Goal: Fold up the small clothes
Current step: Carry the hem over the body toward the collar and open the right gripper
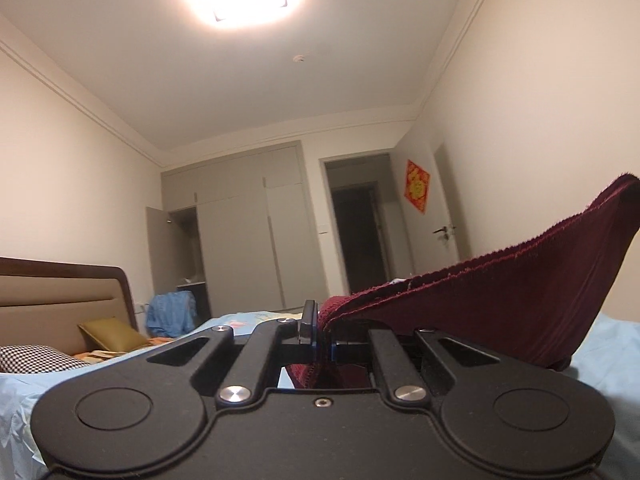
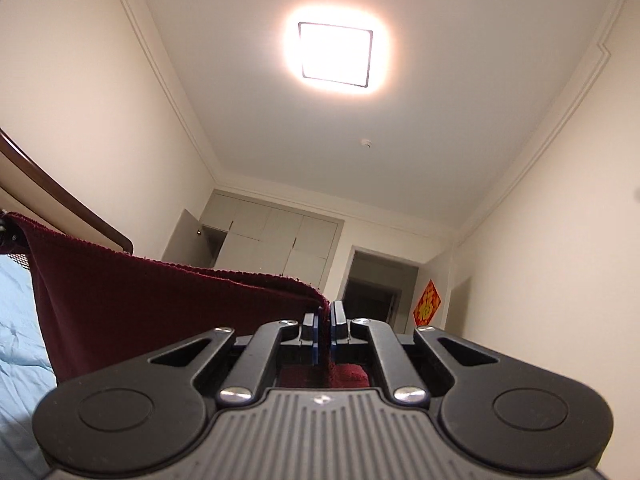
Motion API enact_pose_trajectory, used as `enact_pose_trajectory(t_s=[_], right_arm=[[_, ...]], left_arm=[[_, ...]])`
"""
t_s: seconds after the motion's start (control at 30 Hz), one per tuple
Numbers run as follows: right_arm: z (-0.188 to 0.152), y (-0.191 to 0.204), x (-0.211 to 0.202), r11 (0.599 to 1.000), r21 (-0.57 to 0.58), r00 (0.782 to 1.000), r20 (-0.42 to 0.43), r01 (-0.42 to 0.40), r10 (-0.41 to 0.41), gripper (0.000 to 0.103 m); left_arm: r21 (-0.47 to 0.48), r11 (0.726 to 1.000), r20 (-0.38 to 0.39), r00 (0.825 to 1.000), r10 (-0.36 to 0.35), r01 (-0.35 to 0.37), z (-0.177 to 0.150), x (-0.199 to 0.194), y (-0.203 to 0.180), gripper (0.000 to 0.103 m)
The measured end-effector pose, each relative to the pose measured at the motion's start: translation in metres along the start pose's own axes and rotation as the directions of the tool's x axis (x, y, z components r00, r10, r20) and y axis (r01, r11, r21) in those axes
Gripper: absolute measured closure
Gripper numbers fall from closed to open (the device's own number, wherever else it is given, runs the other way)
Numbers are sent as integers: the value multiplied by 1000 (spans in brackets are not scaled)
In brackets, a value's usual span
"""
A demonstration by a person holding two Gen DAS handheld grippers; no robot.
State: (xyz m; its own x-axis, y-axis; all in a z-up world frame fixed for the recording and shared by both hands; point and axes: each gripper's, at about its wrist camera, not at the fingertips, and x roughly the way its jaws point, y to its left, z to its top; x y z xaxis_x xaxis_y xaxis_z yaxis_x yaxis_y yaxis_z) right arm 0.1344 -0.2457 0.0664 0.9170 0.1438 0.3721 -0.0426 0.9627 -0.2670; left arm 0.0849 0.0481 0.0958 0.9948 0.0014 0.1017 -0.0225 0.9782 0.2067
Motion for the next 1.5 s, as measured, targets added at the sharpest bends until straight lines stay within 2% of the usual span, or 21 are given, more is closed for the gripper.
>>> enact_pose_trajectory(t_s=[0.1,0.27,0.4,0.5,0.63,0.77,0.83,0.97,1.07,1.13,1.33,1.43,1.5], right_arm=[[0,-1,-2,1000,-16,999,-30,-12,12,97],[-14,1,21,999,1,991,-127,-37,37,97],[-26,-6,58,998,43,979,-194,-53,60,97],[-37,-13,105,993,80,962,-251,-92,109,97],[-62,-15,177,991,65,928,-348,-120,136,96],[-93,-4,240,989,56,875,-461,-134,145,96],[-109,5,262,989,48,849,-508,-141,146,96],[-141,19,290,988,51,792,-593,-143,145,96],[-165,25,302,987,53,760,-633,-150,149,96],[-180,28,314,986,56,740,-655,-159,156,96],[-207,43,319,981,52,705,-688,-188,172,96],[-217,47,326,978,60,689,-701,-197,182,94],[-222,49,330,977,64,684,-705,-205,189,91]], left_arm=[[-3,999,-42,999,-35,35,3,2,2,98],[16,998,-125,990,-58,60,-5,28,-2,97],[13,996,-192,977,-89,93,-8,64,6,97],[30,993,-247,963,-106,116,-10,108,12,97],[18,992,-379,919,-111,127,-21,189,21,96],[26,992,-488,867,-97,126,-41,267,25,96],[48,991,-533,842,-83,128,-55,300,22,96],[34,989,-609,788,-94,144,-84,349,22,96],[11,989,-649,753,-108,151,-106,373,23,96],[-9,988,-667,736,-121,155,-117,383,23,96],[-53,985,-710,687,-154,166,-143,397,15,95],[-57,984,-718,678,-157,168,-148,399,17,84],[-67,983,-717,677,-165,168,-147,397,19,70]])
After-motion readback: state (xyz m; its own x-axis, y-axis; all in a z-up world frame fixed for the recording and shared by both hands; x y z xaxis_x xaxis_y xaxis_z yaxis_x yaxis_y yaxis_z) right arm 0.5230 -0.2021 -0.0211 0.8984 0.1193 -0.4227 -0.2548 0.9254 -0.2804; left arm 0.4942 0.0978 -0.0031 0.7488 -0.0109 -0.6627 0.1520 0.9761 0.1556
